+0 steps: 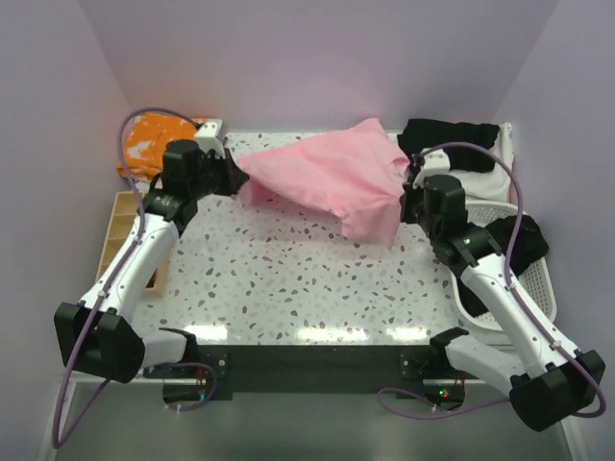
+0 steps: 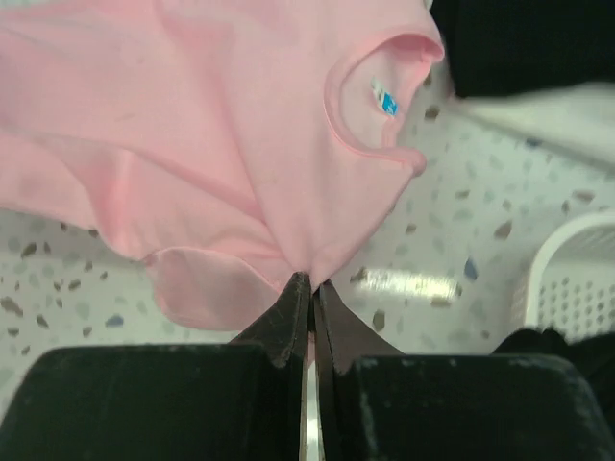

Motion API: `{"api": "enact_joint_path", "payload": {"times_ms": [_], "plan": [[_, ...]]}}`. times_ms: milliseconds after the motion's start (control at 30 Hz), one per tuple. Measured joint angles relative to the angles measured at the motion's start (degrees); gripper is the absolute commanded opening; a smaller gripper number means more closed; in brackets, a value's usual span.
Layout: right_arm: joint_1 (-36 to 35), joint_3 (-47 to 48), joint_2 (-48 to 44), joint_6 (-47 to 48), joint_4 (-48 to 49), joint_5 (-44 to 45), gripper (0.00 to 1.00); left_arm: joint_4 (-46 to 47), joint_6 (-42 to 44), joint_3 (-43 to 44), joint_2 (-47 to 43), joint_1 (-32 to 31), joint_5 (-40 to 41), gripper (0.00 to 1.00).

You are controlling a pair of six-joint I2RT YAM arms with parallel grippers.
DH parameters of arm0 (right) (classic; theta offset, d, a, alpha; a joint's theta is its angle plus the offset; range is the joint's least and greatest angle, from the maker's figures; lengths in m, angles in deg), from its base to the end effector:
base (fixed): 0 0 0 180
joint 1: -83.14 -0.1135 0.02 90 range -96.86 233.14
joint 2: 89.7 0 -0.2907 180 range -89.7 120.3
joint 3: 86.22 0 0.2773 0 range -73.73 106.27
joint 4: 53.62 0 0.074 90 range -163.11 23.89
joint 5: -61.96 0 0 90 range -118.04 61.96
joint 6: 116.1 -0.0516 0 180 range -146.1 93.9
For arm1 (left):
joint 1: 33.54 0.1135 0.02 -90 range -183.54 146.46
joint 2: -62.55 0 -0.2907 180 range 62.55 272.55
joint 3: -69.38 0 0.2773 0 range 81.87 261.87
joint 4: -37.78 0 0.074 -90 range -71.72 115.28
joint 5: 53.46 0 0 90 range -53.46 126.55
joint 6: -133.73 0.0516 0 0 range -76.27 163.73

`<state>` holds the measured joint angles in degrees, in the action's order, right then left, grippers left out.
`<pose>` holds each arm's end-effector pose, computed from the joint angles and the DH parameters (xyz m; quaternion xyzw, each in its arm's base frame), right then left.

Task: Fold and stack the t-shirts
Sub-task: Flatten out the tshirt

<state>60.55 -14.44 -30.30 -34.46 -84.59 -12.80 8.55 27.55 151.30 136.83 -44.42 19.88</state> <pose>0.2454 0.0874 0.3837 -0.0229 0.8082 0.0506 0.5862 0.3221 -0.0770 0.3848 0.0435 0.8212 -0.2466 0.5128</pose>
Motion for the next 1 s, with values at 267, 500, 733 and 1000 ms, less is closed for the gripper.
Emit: {"api": "enact_joint_path", "payload": {"times_ms": [267, 500, 733, 1000], "plan": [[-0.3, -11.1, -10.4, -9.8, -15.4, -5.6, 0.08, -3.1, -3.7, -20.1, -5.5, -10.2, 0.5, 0.0], [-0.3, -9.6, -19.0, -15.8, -26.5, -7.3, 0.82, -13.8, -5.3, -18.3, -15.2, -10.6, 4.8, 1.0], [-0.4, -3.4, -13.4, -17.1, -30.3, -0.9, 0.85, -20.7, -5.0, -4.6, -14.2, -10.5, 12.5, 1.0], [-0.4, -0.2, 8.0, -17.4, -15.5, 4.2, 0.85, -3.6, -2.3, 2.4, 3.0, -10.5, 11.6, 1.0]]}}
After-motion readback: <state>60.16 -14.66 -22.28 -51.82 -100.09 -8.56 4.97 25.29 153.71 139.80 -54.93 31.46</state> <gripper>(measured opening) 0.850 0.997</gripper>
